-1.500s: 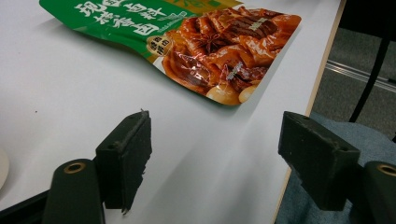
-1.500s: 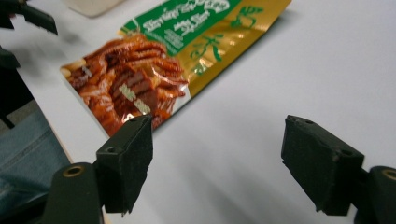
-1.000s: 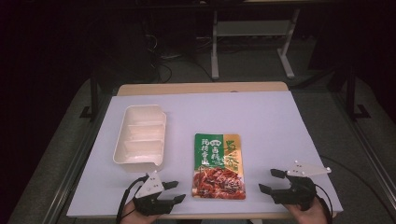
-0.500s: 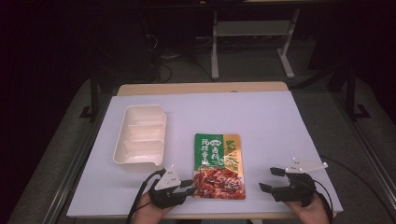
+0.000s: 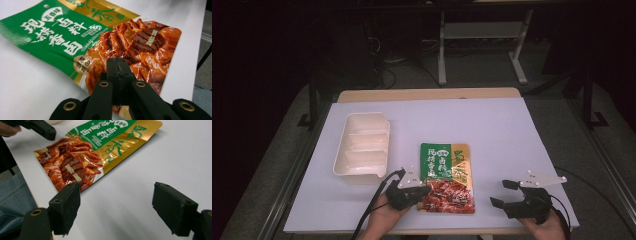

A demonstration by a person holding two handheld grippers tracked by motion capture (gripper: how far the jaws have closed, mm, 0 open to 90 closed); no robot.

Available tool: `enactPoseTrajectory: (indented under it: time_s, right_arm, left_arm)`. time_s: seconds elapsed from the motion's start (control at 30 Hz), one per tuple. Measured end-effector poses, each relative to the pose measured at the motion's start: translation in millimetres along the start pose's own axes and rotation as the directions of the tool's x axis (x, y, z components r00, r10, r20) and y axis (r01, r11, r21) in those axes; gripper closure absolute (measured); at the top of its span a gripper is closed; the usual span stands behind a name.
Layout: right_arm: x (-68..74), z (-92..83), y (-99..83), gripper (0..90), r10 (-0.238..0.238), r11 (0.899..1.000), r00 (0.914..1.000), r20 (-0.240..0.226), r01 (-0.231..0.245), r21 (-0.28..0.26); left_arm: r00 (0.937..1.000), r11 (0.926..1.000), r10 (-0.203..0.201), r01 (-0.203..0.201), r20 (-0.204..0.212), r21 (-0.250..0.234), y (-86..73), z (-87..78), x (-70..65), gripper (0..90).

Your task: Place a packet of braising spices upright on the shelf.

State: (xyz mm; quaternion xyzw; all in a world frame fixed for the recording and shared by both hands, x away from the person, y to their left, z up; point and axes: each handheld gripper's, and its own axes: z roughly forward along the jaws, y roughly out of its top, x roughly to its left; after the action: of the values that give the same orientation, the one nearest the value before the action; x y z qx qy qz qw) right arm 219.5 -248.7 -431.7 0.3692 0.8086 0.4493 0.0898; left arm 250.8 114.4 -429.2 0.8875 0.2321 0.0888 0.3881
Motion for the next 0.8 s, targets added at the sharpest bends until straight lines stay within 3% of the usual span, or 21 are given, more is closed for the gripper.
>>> enactPoseTrajectory:
  time_s: [0.27,0.43,0.5,0.67,0.8]
  right_arm:
    - [1.7,-0.3,2.5,21.1,0.01,1.0,0.9999,-0.004,-0.01,-0.013]
    - [0.5,3.3,6.3,19.5,0.024,1.0,0.9996,-0.016,-0.024,-0.008]
    - [-0.1,7.1,14.5,19.1,0.043,0.999,0.9978,-0.051,-0.043,-0.008]
    - [-5.6,21.3,35.7,19.7,0.032,0.999,0.9986,-0.043,-0.031,0.017]
    - [-20.0,39.7,51.7,19.8,0.065,0.996,0.9969,-0.043,-0.063,0.061]
  left_arm:
    - [1.0,0.9981,0.004,-0.004,0.004,0.061,8.4,16.1,2.4,89.8]
    - [0.9999,0.9975,0.006,-0.005,-0.011,0.07,9.4,18.7,3.3,89.9]
    - [1.0,0.9967,0.001,-0.001,-0.002,0.082,9.2,20.6,4.4,89.9]
    - [0.9993,0.9948,-0.024,0.021,0.029,0.1,8.8,23.2,7.4,90.0]
    - [0.9996,0.9939,-0.011,0.008,0.024,0.11,8.4,23.6,5.8,90.0]
